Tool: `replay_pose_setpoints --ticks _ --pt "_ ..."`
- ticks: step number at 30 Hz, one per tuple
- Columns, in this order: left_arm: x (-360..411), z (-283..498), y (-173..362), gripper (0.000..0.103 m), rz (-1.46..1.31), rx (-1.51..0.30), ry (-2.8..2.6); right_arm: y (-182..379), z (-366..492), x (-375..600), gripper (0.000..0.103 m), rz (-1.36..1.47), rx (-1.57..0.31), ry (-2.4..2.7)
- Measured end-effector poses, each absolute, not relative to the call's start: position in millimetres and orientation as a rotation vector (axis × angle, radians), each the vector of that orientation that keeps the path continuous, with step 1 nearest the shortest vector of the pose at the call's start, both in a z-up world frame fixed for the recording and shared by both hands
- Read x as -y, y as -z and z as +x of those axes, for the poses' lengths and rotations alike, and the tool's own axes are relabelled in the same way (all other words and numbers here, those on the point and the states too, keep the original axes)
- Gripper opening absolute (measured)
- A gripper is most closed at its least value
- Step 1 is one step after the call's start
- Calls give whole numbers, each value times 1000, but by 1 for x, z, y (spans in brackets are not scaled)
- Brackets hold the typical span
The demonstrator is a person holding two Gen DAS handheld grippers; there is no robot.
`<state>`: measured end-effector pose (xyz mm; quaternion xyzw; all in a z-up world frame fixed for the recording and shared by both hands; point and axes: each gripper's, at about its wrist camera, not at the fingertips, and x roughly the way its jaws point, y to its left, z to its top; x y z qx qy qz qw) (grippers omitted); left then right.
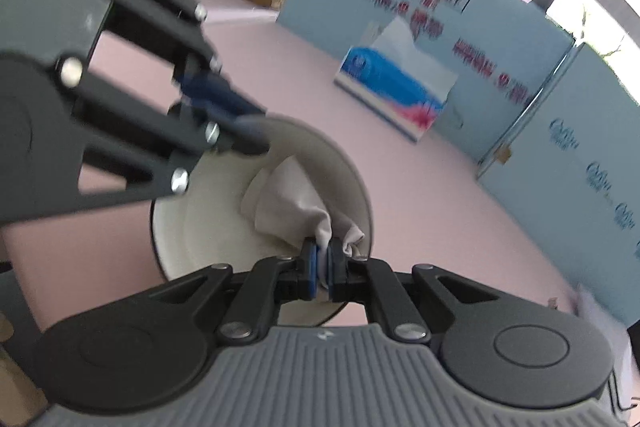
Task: Clean bowl
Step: 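Rub the cloth around the bowl's inner wall with the right gripper while the left gripper holds the bowl tilted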
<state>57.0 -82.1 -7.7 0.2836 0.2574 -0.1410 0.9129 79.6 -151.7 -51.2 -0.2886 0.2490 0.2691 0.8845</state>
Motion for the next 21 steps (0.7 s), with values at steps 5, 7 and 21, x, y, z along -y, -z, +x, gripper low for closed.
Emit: replay_pose_setpoints --ticks 5,7,21 --pt "83 57 7 12 576 -529 292 51 75 156 5 -541 -572 -588" --pt "83 56 7 14 571 -526 288 52 73 156 5 -511 -591 -603" --pt "84 47 15 18 426 -575 164 57 61 156 7 -217 -606 -570"
